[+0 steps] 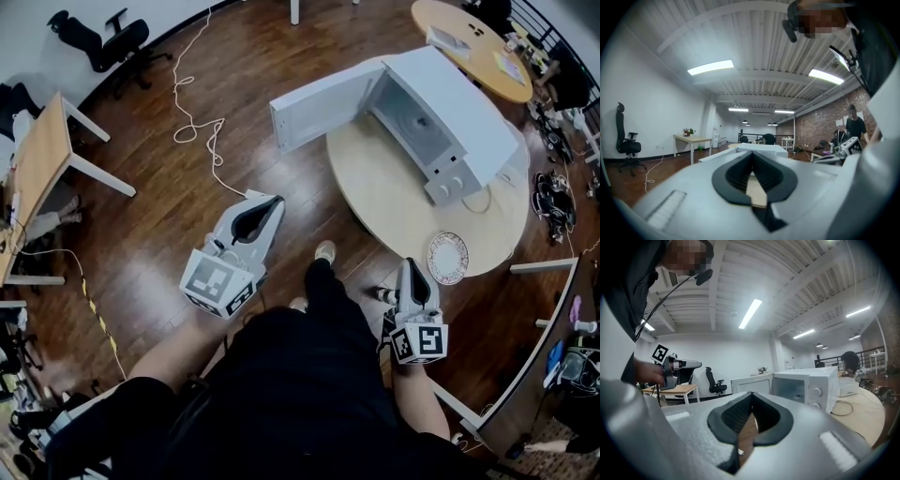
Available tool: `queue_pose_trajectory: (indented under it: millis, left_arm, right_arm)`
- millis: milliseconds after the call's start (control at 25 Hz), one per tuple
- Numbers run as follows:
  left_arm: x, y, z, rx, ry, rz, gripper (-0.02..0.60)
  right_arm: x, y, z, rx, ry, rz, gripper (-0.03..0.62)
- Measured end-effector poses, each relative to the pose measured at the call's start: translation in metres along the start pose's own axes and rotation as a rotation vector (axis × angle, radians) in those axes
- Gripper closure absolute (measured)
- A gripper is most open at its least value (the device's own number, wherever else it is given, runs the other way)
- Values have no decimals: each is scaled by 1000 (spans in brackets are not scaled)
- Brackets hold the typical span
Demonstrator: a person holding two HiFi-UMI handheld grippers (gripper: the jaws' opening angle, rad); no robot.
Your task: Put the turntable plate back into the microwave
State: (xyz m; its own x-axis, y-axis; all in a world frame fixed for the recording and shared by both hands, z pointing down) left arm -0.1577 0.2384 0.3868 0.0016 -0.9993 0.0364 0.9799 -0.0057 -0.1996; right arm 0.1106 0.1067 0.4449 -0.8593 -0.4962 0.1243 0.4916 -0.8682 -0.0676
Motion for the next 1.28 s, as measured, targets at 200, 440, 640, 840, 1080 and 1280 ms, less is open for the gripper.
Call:
queue_pose_trajectory:
  millis: [200, 440, 640, 840, 1080, 1280]
  left_arm:
    - [4, -14, 7, 7, -21, -29, 577]
    - [26, -28, 4, 16, -47, -31, 577]
    - [62, -38, -5, 24, -52, -8, 577]
    - [102, -55, -15, 27, -67, 18, 577]
    - [158, -61, -33, 46, -81, 60, 577]
    - [206, -66, -38, 52, -96, 85, 577]
  right_arm:
    - [23, -4, 6, -4, 1, -41, 594]
    - [55, 5, 13, 23, -14, -67, 594]
    - [88, 28, 9, 29, -10, -55, 594]
    - [118, 49, 8, 48, -10, -25, 594]
    - [147, 81, 12, 69, -55, -9, 594]
    - [171, 110, 18, 78, -59, 5, 594]
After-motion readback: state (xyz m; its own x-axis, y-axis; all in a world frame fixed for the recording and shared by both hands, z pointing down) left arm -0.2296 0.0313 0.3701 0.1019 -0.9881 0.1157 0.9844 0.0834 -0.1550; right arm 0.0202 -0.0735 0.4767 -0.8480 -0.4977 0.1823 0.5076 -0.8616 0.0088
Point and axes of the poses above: the fingertips, and each gripper's own axes: x forward along the fingers, y to its right, z out of its underside, the point moved 4 cm from there along -x, backward along the fingers, and after that the axes turned 8 degrees about -x, right-handed, at the moved point
